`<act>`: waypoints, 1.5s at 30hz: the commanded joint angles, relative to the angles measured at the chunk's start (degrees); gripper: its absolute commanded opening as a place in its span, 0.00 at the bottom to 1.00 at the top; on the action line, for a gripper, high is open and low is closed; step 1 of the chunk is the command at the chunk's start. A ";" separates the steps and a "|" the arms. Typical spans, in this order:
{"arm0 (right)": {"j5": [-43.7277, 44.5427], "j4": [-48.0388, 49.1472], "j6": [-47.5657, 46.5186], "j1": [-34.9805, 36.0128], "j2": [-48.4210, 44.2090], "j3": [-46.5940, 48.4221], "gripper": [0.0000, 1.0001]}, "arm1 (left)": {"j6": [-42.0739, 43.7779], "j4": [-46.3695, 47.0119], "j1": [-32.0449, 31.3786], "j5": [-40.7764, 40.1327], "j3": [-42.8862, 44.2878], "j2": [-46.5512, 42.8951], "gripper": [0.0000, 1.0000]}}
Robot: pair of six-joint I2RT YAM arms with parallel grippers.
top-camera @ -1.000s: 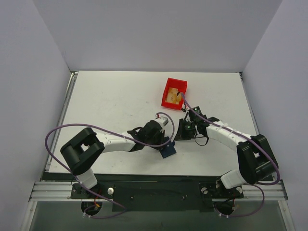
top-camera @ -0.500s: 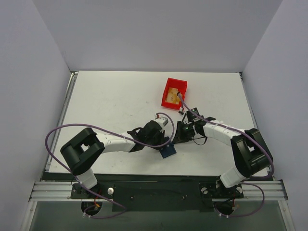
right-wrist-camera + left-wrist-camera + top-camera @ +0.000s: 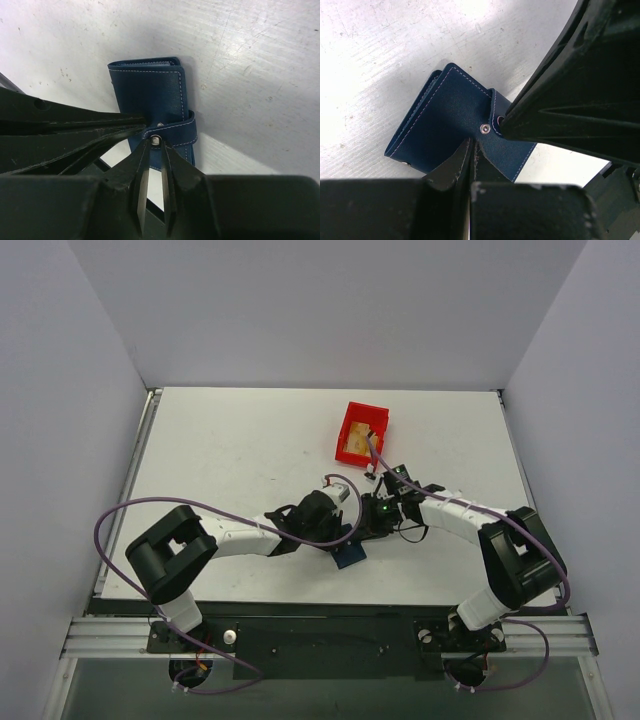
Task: Put the credit cards into the card holder
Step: Close the card holder at the center of the board.
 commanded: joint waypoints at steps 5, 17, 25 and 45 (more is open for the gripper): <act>-1.38 0.44 0.03 1.08 0.86 -0.31 0.13 | 0.43 -1.23 -0.49 -0.61 0.64 -0.20 0.00; -1.29 1.23 0.64 1.69 3.05 0.75 0.13 | 0.43 -1.32 -0.58 -1.05 0.03 -0.64 0.00; -1.11 0.70 0.55 2.22 3.67 1.45 0.13 | 0.26 -1.14 -0.58 -1.14 -0.41 -0.64 0.00; 3.54 -2.11 1.96 3.19 5.78 4.08 0.13 | 0.17 -0.97 -0.49 -1.14 -0.77 -0.55 0.00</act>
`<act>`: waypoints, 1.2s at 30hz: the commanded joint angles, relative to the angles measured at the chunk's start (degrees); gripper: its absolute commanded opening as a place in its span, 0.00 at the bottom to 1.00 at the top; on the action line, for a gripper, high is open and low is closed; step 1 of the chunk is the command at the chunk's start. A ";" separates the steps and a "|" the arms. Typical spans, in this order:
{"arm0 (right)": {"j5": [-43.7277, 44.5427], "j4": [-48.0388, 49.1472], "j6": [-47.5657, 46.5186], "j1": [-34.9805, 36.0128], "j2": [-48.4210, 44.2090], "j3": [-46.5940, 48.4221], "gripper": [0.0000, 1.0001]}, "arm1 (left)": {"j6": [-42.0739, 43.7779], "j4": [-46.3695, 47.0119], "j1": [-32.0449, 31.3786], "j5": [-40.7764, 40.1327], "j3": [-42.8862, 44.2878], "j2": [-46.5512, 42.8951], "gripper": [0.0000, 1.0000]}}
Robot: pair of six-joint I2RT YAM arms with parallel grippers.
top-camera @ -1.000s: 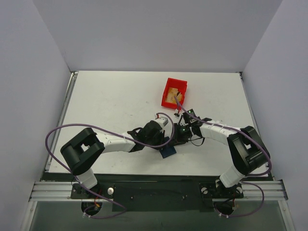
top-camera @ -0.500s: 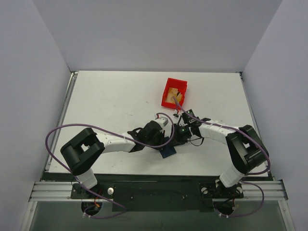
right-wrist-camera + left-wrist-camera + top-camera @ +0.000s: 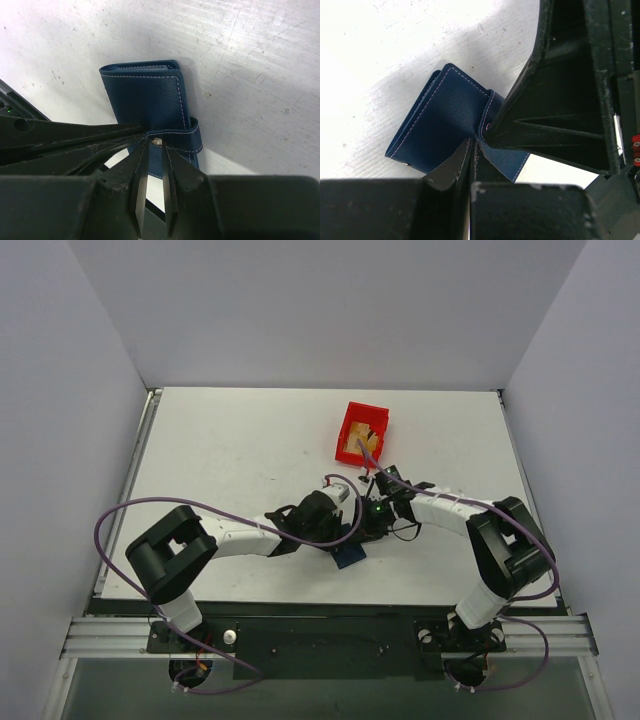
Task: Put the credit cards into the card holder
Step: Close the card holder at the center of the board.
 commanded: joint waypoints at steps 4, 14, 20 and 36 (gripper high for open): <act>5.47 -3.65 1.07 1.02 1.80 3.37 0.14 | 0.25 -0.90 -0.34 -0.48 -0.68 -0.38 0.00; 11.63 -11.47 1.42 3.31 4.96 8.02 0.13 | 0.25 -0.73 -0.43 -0.57 -0.85 -0.37 0.00; 14.70 -14.98 1.33 5.33 6.99 10.40 0.13 | 0.17 -0.73 -0.34 -0.57 -1.03 -0.38 0.00; 21.38 -20.17 1.86 7.35 11.99 12.95 0.06 | -0.27 0.68 -0.34 -0.48 -2.08 -0.46 0.00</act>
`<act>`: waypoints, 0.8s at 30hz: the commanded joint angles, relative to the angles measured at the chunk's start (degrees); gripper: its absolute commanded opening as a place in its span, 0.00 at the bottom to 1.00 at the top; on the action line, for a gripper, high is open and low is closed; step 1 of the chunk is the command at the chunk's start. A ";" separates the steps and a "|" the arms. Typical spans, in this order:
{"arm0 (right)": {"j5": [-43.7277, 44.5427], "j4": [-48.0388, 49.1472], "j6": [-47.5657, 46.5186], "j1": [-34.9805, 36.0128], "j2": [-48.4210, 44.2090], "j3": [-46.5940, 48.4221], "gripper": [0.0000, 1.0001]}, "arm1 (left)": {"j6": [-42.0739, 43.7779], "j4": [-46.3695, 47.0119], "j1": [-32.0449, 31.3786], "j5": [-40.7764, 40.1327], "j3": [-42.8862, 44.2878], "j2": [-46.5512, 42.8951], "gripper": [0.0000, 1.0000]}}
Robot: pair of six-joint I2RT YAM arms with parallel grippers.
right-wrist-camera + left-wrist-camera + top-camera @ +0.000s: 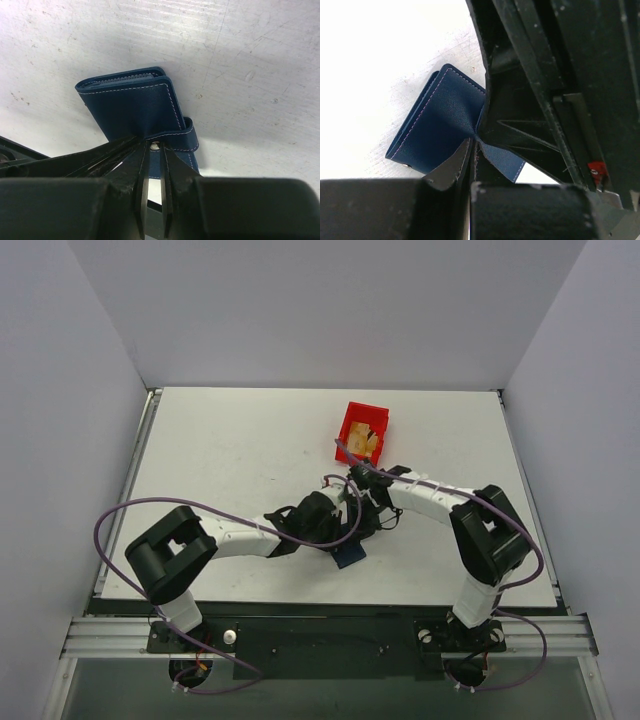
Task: Put the credit cards into the card holder
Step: Close the card holder at the center of the board.
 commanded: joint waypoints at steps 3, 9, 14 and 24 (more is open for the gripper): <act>7.77 -3.74 -0.46 1.32 5.75 -0.29 0.04 | -0.60 0.35 -0.34 -0.31 -2.00 -0.51 0.00; 8.65 -5.15 -0.72 1.58 7.86 1.12 0.01 | -0.95 0.97 -0.34 -0.57 -2.35 -0.77 0.00; 10.05 -6.64 -0.90 1.94 9.35 2.17 0.00 | -1.22 1.50 -0.43 -0.84 -2.88 -1.03 0.00; 12.87 -8.14 -1.16 2.72 12.25 2.79 0.00 | -2.88 4.92 -0.78 -3.56 -6.13 -2.35 0.00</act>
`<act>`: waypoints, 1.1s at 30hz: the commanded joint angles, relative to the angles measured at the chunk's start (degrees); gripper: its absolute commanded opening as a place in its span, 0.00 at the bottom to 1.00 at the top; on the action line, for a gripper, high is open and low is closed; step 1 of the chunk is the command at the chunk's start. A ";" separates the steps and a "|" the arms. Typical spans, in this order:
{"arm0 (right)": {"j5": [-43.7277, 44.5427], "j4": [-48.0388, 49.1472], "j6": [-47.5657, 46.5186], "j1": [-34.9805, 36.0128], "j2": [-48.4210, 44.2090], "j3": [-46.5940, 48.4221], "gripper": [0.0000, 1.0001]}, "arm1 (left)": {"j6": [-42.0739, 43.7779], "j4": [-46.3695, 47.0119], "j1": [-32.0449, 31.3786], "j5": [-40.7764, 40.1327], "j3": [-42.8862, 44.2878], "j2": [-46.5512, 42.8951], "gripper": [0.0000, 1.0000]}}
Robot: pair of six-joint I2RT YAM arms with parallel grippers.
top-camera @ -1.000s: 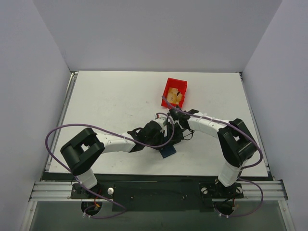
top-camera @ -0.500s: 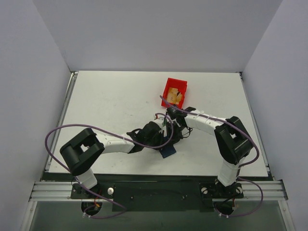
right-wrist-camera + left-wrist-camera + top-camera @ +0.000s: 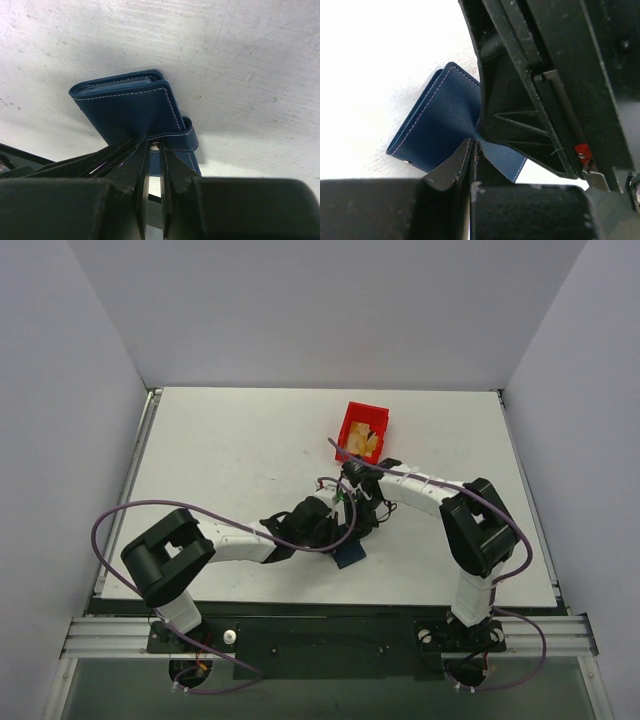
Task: Put the credit cards into the card holder
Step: Close the card holder at the center of the board, then reset both arms
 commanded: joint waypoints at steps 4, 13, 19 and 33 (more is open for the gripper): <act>12.96 -1.69 -0.88 2.14 8.06 -3.24 0.00 | -1.32 0.49 -1.00 -3.21 -2.28 -0.69 0.00; 16.48 -4.42 1.84 2.75 9.91 -0.69 0.00 | -1.76 2.07 -1.26 -3.04 -2.90 -0.51 0.00; 13.23 4.87 2.55 2.58 -1.32 -5.61 0.00 | -0.44 -0.55 -1.26 -4.00 -1.59 -2.53 0.00; 16.65 15.97 1.24 -0.94 -30.15 -12.03 0.44 | 3.43 -21.73 2.15 -17.98 9.23 -14.57 0.00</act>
